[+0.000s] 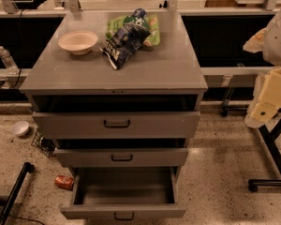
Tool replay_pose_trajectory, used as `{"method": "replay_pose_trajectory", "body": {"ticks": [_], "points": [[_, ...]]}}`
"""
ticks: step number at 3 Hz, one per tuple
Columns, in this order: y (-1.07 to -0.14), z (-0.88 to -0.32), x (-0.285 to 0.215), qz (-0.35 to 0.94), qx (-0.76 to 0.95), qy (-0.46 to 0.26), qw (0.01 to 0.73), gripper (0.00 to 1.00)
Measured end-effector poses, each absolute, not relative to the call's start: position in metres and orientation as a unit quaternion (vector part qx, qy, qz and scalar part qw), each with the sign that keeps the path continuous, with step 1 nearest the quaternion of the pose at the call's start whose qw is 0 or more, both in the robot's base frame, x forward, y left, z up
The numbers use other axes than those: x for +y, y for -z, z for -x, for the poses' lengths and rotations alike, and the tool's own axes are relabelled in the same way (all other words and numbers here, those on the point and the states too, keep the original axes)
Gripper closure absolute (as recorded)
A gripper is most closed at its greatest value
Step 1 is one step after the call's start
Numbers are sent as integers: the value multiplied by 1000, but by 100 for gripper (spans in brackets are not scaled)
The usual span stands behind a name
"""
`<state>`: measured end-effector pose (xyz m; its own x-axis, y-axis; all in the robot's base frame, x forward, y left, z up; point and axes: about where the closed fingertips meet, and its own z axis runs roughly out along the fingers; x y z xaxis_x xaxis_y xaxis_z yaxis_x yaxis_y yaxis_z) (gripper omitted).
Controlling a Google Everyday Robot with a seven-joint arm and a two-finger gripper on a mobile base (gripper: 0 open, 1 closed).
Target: Place blue chip bag into bottom drawer
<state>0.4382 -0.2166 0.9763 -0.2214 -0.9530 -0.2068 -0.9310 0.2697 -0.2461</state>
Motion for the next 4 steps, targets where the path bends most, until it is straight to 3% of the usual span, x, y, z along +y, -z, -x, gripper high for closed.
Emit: {"method": "replay_pose_trajectory", "body": {"ticks": [1,4], "points": [[-976,-438,-217,603,781,35,159,0],[-967,-528,-159,681,660,69,311,0]]}}
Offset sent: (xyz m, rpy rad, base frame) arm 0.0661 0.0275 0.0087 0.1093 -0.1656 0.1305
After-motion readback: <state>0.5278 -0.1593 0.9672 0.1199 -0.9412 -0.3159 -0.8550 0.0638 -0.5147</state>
